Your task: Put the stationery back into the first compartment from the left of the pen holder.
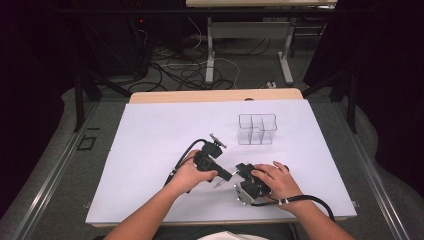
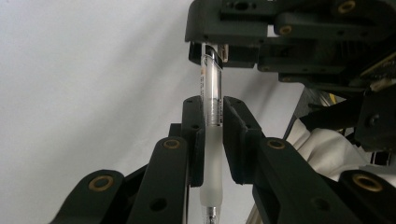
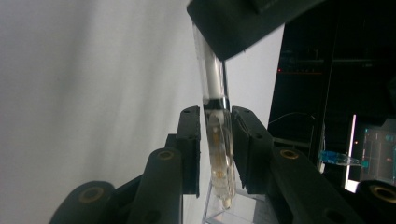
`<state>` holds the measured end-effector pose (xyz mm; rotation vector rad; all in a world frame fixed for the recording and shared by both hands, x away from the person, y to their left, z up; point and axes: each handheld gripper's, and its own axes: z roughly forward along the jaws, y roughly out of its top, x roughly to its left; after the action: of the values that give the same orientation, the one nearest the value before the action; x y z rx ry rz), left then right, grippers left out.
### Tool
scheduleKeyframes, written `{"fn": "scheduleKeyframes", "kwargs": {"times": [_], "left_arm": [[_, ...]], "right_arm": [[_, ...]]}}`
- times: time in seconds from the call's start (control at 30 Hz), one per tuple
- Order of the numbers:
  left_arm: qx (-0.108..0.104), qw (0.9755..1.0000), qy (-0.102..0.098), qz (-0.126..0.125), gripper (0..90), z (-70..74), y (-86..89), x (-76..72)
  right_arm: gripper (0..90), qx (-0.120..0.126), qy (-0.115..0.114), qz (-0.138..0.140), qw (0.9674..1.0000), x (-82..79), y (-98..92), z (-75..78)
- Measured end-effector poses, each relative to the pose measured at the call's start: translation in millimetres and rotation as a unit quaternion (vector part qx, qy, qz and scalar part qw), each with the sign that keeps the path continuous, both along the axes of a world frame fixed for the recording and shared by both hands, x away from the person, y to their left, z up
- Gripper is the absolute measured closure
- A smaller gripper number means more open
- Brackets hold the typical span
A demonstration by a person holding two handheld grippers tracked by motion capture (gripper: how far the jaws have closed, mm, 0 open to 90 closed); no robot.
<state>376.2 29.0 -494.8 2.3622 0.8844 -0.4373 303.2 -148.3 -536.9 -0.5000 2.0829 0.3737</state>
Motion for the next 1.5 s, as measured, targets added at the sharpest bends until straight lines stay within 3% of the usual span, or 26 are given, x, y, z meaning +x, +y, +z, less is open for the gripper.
{"fn": "scheduleKeyframes", "kwargs": {"times": [0.1, 0.2, 0.27, 0.3, 0.33, 0.4, 0.43, 0.63, 0.9, 0.93, 0.97, 1.1, 1.13, 1.17, 1.23, 1.3, 1.37, 1.4, 1.43, 1.47, 1.5], "left_arm": [[-0.002, 1.0, 0.003, 0.005, 79.4, -0.9, -2.6, 0.0], [-0.002, 1.0, 0.007, 0.006, 79.4, -1.4, -3.9, 0.5], [-0.003, 0.9999, 0.008, 0.008, 79.4, -1.3, -3.7, 0.3], [-0.004, 0.9999, 0.007, 0.009, 79.4, -1.2, -3.6, 0.2], [-0.004, 0.9999, 0.008, 0.009, 79.4, -1.3, -3.6, 0.1], [-0.005, 0.9999, 0.007, 0.009, 79.4, -1.4, -3.4, 0.0], [-0.006, 0.9999, 0.007, 0.009, 79.4, -1.5, -3.4, -0.1], [-0.009, 0.9999, 0.007, 0.009, 78.8, -1.8, -3.4, -0.4], [-0.028, 0.999, -0.002, 0.035, 65.1, 4.6, 4.9, 3.5], [-0.029, 0.9987, -0.003, 0.041, 63.8, 4.9, 7.1, 4.8], [-0.026, 0.9987, -0.006, 0.042, 62.4, 5.1, 9.7, 6.6], [-0.008, 0.9964, -0.049, 0.069, 55.7, 2.9, 18.9, 11.3], [-0.004, 0.9958, -0.058, 0.071, 54.1, 2.2, 21.4, 13.0], [-0.001, 0.9949, -0.069, 0.074, 52.0, 1.7, 23.8, 14.4], [0.008, 0.9919, -0.1, 0.078, 47.5, 1.0, 28.6, 17.0], [0.02, 0.987, -0.136, 0.082, 42.9, 1.0, 32.8, 18.8], [0.029, 0.9837, -0.155, 0.086, 39.2, 1.8, 37.3, 21.5], [0.027, 0.9815, -0.168, 0.088, 37.2, 2.1, 39.5, 23.0], [0.025, 0.9814, -0.169, 0.088, 36.6, 2.8, 42.0, 24.1], [0.02, 0.979, -0.18, 0.093, 36.3, 3.1, 44.1, 25.2], [0.02, 0.9784, -0.184, 0.093, 35.9, 4.3, 47.0, 26.3]], "right_arm": [[75.2, -0.016, 0.004, 0.0, 0.9999, -1.5, 1.4, 0.1], [77.4, -0.014, -0.006, 0.006, 0.9999, -2.8, 2.4, -1.0], [78.5, -0.029, 0.003, 0.008, 0.9995, -2.8, 3.2, -0.2], [78.9, -0.025, -0.007, 0.009, 0.9996, -3.3, 2.8, -1.2], [79.0, -0.033, 0.005, 0.0, 0.9994, -4.1, 2.5, -0.9], [79.0, -0.021, -0.001, 0.008, 0.9998, -3.4, 1.8, -2.3], [79.0, -0.032, 0.006, 0.005, 0.9995, -3.5, 2.1, -1.0], [79.1, -0.034, 0.008, 0.006, 0.9994, -3.7, 1.9, -1.0], [79.1, -0.036, 0.004, 0.013, 0.9993, -2.0, 1.8, -0.8], [79.1, -0.018, -0.014, 0.013, 0.9997, -2.5, 0.6, -2.5], [79.0, -0.038, 0.004, 0.01, 0.9992, -1.8, 1.5, 0.1], [79.1, -0.034, 0.002, 0.006, 0.9994, -0.6, 0.2, 0.5], [79.1, -0.032, 0.007, -0.007, 0.9994, -1.7, -0.7, 0.1], [79.1, -0.019, 0.003, 0.001, 0.9998, -0.5, -1.4, -1.5], [79.0, -0.021, -0.004, 0.001, 0.9998, 0.7, -1.7, -0.7], [79.0, -0.03, 0.004, -0.006, 0.9995, 1.2, -2.1, 0.9], [79.1, -0.02, -0.006, -0.002, 0.9998, 2.7, -2.4, 0.2], [79.0, -0.024, 0.0, -0.011, 0.9996, 1.9, -3.0, 1.3], [79.1, -0.026, -0.004, -0.011, 0.9996, 2.7, -2.8, 1.8], [79.1, -0.011, -0.008, -0.012, 0.9998, 3.0, -3.9, 0.8], [79.1, -0.007, -0.007, -0.016, 0.9998, 3.2, -4.3, 0.9]]}}
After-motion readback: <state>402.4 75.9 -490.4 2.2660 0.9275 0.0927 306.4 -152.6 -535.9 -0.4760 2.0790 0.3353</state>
